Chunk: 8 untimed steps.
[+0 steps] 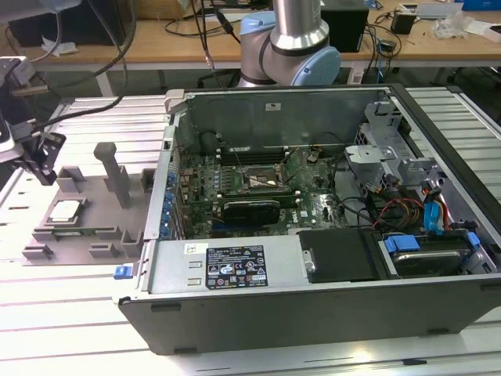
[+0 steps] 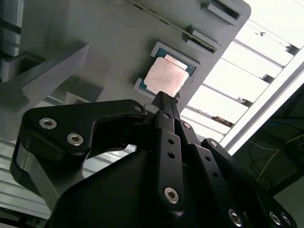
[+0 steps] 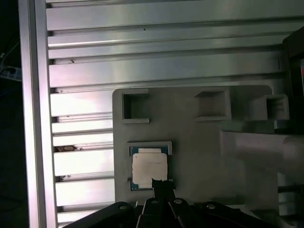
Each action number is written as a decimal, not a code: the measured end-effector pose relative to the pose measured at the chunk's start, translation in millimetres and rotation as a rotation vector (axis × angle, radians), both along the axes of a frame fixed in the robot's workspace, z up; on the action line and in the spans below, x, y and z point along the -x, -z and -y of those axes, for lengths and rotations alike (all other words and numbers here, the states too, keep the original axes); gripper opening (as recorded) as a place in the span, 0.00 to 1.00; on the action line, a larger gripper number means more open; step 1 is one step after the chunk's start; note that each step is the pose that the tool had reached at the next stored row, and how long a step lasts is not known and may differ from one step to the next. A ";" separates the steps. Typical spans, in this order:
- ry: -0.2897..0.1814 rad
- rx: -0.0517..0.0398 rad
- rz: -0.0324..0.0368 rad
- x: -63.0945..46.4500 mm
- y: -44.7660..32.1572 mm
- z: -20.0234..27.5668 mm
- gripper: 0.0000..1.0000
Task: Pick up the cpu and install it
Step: 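Pick up the cpu and move it towards the insertion slot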
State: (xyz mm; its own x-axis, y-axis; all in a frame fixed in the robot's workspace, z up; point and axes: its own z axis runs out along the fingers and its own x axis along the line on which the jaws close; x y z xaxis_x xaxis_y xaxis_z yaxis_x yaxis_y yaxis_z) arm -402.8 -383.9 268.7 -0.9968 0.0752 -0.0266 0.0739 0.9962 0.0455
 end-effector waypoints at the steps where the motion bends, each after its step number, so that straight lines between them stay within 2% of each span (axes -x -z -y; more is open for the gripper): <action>1: 0.000 0.0001 -0.0001 0.1 4.7 0.4 0.11; 5: 0.000 -0.0002 -0.0001 0.9 16.1 2.3 0.11; 8: 0.000 -0.0014 0.0000 1.5 32.6 5.6 0.11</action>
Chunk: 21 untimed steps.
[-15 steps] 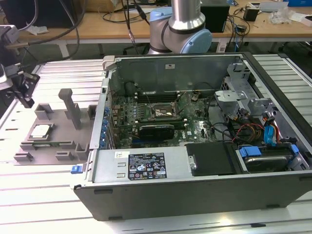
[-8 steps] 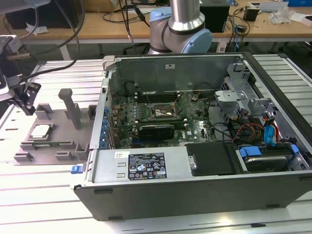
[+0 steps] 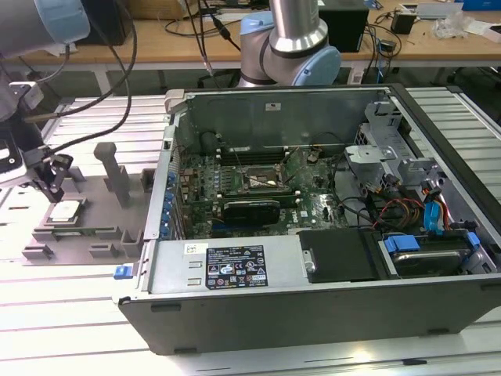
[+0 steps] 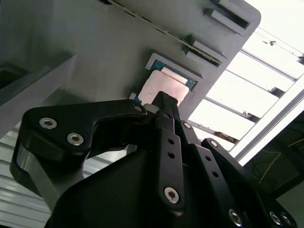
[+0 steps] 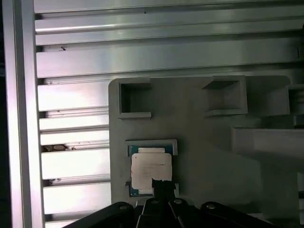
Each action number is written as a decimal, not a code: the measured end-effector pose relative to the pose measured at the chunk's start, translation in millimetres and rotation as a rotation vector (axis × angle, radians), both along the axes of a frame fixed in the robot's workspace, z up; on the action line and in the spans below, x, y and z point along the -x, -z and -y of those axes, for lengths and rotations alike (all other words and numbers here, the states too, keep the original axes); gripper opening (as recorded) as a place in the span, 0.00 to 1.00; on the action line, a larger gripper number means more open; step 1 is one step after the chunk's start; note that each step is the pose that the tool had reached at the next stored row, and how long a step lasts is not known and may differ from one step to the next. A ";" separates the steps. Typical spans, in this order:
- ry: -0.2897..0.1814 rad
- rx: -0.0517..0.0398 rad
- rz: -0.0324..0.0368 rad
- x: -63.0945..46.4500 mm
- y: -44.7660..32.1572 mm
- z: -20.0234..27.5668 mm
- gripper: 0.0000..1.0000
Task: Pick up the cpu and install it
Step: 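Pick up the cpu and move it towards the insertion slot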
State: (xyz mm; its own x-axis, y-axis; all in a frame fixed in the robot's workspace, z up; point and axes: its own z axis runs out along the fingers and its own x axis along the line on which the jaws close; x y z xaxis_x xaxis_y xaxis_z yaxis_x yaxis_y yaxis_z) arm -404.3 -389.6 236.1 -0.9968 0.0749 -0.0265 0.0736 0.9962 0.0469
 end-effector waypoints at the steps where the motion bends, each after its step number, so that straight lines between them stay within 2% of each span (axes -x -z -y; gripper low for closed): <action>1: 0.000 0.0000 0.0000 0.1 3.2 0.1 0.11; 3: 0.000 0.0000 0.0000 0.5 8.1 0.2 0.11; 7: -0.001 -0.0009 0.0000 2.0 23.2 0.1 0.11; 12: -0.001 -0.0009 0.0000 2.0 24.0 0.1 0.11; 13: -0.001 -0.0009 0.0000 2.0 24.0 0.1 0.17; 14: -0.001 -0.0009 0.0000 2.0 23.9 0.1 0.29; 16: -0.001 -0.0009 0.0000 2.0 24.0 0.1 0.29; 18: -0.001 -0.0010 0.0000 2.0 24.0 0.1 0.42; 19: -0.001 -0.0009 0.0000 2.0 24.0 0.1 0.54; 20: -0.001 -0.0009 0.0000 2.0 24.0 0.1 0.54; 21: -0.001 -0.0009 0.0000 2.0 24.0 0.1 0.60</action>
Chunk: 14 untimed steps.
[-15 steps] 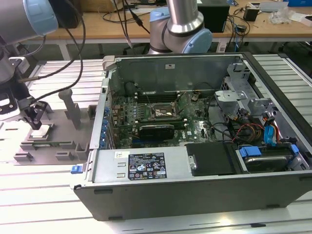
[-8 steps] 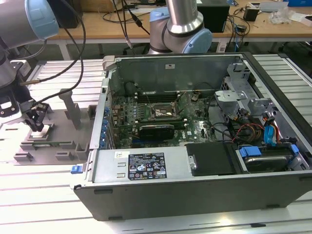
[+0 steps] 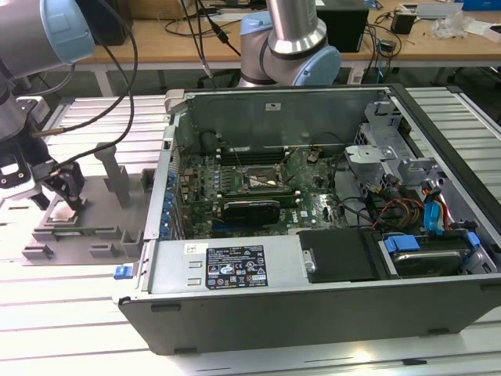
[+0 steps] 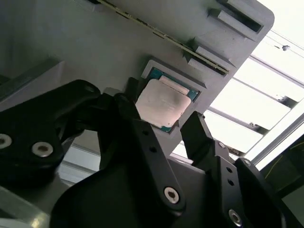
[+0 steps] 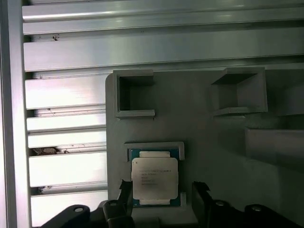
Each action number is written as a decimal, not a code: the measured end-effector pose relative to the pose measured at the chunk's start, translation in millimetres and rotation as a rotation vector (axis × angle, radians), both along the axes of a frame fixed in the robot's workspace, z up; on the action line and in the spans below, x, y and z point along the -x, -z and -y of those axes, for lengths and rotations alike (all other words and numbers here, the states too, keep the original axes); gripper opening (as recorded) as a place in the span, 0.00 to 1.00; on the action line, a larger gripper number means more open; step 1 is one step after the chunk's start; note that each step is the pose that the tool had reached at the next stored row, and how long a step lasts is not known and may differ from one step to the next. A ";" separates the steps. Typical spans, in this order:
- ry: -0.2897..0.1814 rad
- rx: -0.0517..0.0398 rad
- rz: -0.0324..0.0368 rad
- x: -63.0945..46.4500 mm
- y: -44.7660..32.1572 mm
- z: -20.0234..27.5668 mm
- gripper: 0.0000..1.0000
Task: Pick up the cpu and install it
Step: 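Pick up the cpu and move it towards the insertion slot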
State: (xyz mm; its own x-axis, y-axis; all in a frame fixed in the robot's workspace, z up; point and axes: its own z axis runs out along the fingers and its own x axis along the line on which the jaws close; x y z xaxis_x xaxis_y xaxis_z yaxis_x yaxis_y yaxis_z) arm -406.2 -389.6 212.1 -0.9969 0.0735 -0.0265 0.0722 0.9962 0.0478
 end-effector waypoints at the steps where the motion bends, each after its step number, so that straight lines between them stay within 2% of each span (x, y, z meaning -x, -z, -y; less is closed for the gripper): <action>1: 0.000 0.0000 -0.0001 0.0 0.0 0.0 0.66; 2: 0.000 0.0000 -0.0001 0.0 0.0 0.0 0.66; 3: 0.000 0.0000 0.0000 0.0 0.0 0.0 0.72; 5: 0.000 -0.0002 0.0004 0.0 0.9 0.0 0.72; 9: 0.000 0.0008 0.0000 0.1 9.1 -0.6 0.72; 14: -0.001 0.0013 0.0001 0.0 15.7 -4.4 0.72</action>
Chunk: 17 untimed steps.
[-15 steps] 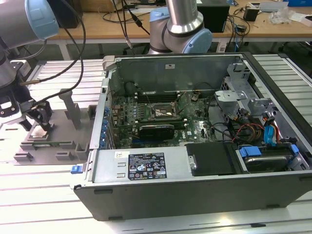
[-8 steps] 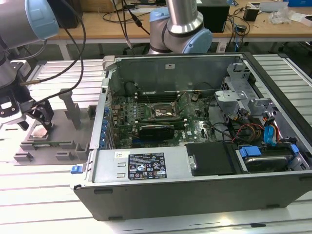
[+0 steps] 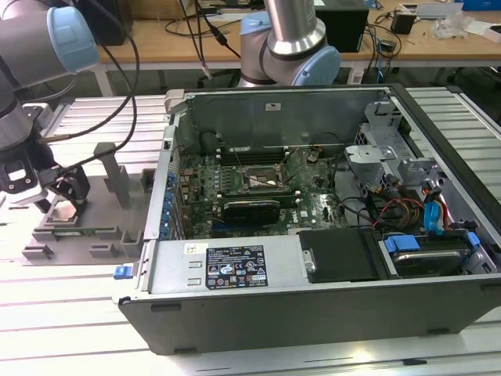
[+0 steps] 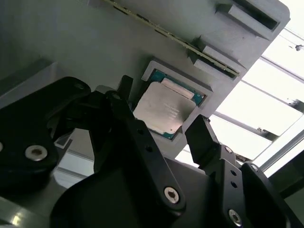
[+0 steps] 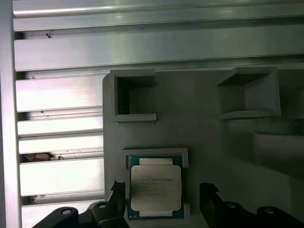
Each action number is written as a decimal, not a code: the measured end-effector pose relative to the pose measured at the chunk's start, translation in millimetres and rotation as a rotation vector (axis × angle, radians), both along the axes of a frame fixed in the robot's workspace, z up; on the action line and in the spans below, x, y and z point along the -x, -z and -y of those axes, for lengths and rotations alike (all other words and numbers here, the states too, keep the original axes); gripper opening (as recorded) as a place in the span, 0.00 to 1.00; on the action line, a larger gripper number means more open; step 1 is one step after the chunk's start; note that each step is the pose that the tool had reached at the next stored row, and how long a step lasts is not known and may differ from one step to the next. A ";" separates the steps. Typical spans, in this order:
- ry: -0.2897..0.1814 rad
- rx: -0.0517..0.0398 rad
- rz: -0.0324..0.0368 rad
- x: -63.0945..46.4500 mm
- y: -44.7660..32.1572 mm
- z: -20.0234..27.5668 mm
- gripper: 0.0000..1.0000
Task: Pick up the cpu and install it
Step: 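Pick up the cpu and move it towards the insertion slot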
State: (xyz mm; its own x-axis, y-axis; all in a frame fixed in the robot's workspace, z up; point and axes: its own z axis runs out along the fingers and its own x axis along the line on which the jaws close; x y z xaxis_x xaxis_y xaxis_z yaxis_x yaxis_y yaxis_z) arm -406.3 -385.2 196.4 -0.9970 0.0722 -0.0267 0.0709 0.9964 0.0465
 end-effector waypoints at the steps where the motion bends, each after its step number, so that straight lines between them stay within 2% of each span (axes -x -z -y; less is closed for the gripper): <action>1: 0.000 0.0000 -0.0001 0.0 0.9 -0.6 0.72; 5: 0.000 0.0000 0.0001 2.9 4.5 -3.5 0.72; 9: 0.000 0.0001 -0.0001 5.0 8.1 -4.3 0.72; 17: 0.000 0.0000 0.0002 5.0 9.7 -4.8 0.72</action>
State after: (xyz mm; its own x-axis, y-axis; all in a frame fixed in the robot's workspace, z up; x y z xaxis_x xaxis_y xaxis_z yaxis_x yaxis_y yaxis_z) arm -411.2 -380.5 186.7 -0.9970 0.0720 -0.0269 0.0707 0.9964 0.0465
